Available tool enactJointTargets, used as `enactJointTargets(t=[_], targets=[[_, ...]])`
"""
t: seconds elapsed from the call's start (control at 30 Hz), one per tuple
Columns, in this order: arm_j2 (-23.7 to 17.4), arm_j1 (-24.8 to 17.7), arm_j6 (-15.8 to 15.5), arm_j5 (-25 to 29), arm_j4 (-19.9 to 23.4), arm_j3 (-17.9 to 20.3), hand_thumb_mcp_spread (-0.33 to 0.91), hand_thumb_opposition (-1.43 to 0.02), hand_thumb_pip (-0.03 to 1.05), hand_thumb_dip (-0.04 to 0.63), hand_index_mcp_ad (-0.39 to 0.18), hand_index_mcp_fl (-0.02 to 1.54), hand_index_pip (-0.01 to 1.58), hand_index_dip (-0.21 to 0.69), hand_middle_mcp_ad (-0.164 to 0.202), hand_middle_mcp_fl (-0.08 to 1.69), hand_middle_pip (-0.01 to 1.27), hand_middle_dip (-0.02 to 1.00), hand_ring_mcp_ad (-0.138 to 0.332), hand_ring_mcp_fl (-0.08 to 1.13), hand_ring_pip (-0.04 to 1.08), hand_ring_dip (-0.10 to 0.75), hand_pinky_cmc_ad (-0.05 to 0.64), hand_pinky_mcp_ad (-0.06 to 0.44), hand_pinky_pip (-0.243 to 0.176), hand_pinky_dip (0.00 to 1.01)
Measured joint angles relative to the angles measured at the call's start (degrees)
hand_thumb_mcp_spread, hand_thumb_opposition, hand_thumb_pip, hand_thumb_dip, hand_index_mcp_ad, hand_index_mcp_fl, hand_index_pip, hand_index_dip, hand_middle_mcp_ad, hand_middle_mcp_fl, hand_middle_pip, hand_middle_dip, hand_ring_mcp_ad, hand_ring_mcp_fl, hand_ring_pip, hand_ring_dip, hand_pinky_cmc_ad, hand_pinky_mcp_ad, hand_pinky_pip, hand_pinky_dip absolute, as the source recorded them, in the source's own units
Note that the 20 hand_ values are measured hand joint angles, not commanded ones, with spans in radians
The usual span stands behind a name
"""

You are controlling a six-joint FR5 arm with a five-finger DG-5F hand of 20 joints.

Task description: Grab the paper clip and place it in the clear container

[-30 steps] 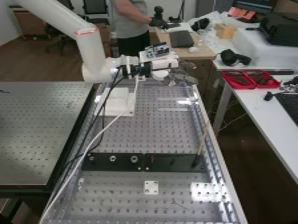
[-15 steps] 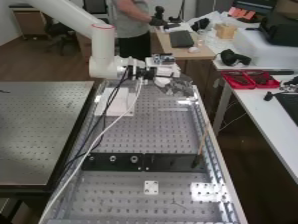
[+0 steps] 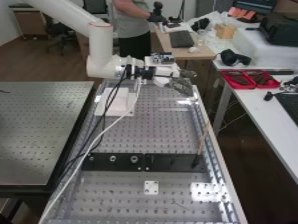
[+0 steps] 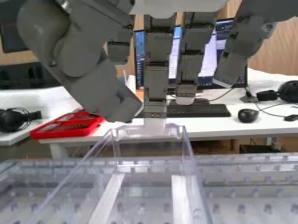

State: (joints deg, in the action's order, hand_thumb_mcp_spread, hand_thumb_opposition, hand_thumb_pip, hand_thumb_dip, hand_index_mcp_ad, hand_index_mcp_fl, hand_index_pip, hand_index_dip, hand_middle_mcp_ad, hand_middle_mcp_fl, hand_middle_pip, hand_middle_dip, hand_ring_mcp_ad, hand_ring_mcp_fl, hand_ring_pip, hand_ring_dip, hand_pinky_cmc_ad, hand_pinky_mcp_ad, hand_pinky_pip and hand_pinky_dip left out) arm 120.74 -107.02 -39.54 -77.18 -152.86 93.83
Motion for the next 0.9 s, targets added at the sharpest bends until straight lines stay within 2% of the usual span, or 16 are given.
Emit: enactJointTargets(t=[0.07,0.17,0.23,0.3,0.33,0.43,0.47,0.53,0.6,0.67,0.77,0.8,0.9], targets=[[-1.7,0.4,0.8,-0.3,-0.2,0.8,0.43,-0.84,0.95,0.36,-0.18,0.07,0.24,-0.19,-0.002,0.51,0.66,0.57,0.059,0.21,0.44,0.358,0.374,0.274,-0.012,0.47],[-4.7,1.1,1.9,-0.7,0.0,2.2,0.38,-0.82,0.94,0.363,-0.182,0.07,0.26,-0.19,0.0,0.47,0.64,0.57,0.065,0.19,0.44,0.349,0.349,0.278,-0.044,0.49],[-6.6,1.6,2.4,-0.9,0.1,3.0,0.37,-0.82,0.91,0.363,-0.182,0.04,0.26,-0.188,0.0,0.48,0.61,0.57,0.066,0.17,0.46,0.349,0.328,0.274,-0.042,0.52],[-9.4,2.5,2.8,-0.9,0.1,4.3,0.34,-0.81,0.9,0.363,-0.176,0.02,0.26,-0.188,0.017,0.48,0.59,0.56,0.063,0.17,0.45,0.349,0.323,0.278,-0.04,0.54],[-10.0,2.7,2.8,-0.9,0.1,4.5,0.34,-0.81,0.9,0.363,-0.173,0.02,0.26,-0.188,0.033,0.48,0.58,0.56,0.077,0.15,0.45,0.349,0.316,0.276,-0.056,0.55],[-13.6,4.0,3.0,-1.0,-0.4,5.9,0.29,-0.81,0.86,0.36,-0.157,0.02,0.25,-0.19,0.037,0.47,0.52,0.55,0.08,0.14,0.45,0.332,0.314,0.274,-0.061,0.6],[-14.8,4.5,2.9,-1.0,-0.7,6.3,0.27,-0.8,0.83,0.36,-0.154,0.02,0.23,-0.188,0.037,0.45,0.47,0.55,0.096,0.13,0.46,0.328,0.314,0.278,-0.058,0.6],[-16.9,5.4,2.6,-1.0,-1.4,6.9,0.28,-0.8,0.82,0.346,-0.145,0.02,0.21,-0.188,0.037,0.43,0.39,0.55,0.094,0.14,0.44,0.328,0.316,0.281,-0.058,0.6],[-19.8,6.7,2.0,-1.0,-2.8,7.5,0.24,-0.79,0.82,0.33,-0.143,0.04,0.18,-0.188,0.037,0.42,0.3,0.55,0.098,0.12,0.4,0.328,0.316,0.281,-0.075,0.6],[-21.9,7.8,1.5,-1.1,-4.0,7.9,0.23,-0.79,0.81,0.309,-0.14,0.04,0.17,-0.188,0.051,0.42,0.26,0.54,0.103,0.12,0.39,0.318,0.316,0.281,-0.075,0.61],[-25.1,9.9,0.6,-1.1,-6.0,8.5,0.21,-0.79,0.78,0.284,-0.141,0.06,0.15,-0.188,0.054,0.43,0.21,0.53,0.105,0.13,0.36,0.321,0.318,0.29,-0.075,0.61],[-26.4,10.7,0.2,-1.1,-6.7,8.8,0.21,-0.79,0.76,0.283,-0.138,0.07,0.15,-0.188,0.058,0.43,0.18,0.53,0.117,0.12,0.34,0.321,0.318,0.307,-0.075,0.61],[-28.3,11.9,-0.6,-0.9,-7.1,9.6,0.19,-0.79,0.75,0.265,-0.138,0.07,0.15,-0.188,0.056,0.38,0.15,0.52,0.127,0.12,0.28,0.318,0.325,0.314,-0.079,0.62]])
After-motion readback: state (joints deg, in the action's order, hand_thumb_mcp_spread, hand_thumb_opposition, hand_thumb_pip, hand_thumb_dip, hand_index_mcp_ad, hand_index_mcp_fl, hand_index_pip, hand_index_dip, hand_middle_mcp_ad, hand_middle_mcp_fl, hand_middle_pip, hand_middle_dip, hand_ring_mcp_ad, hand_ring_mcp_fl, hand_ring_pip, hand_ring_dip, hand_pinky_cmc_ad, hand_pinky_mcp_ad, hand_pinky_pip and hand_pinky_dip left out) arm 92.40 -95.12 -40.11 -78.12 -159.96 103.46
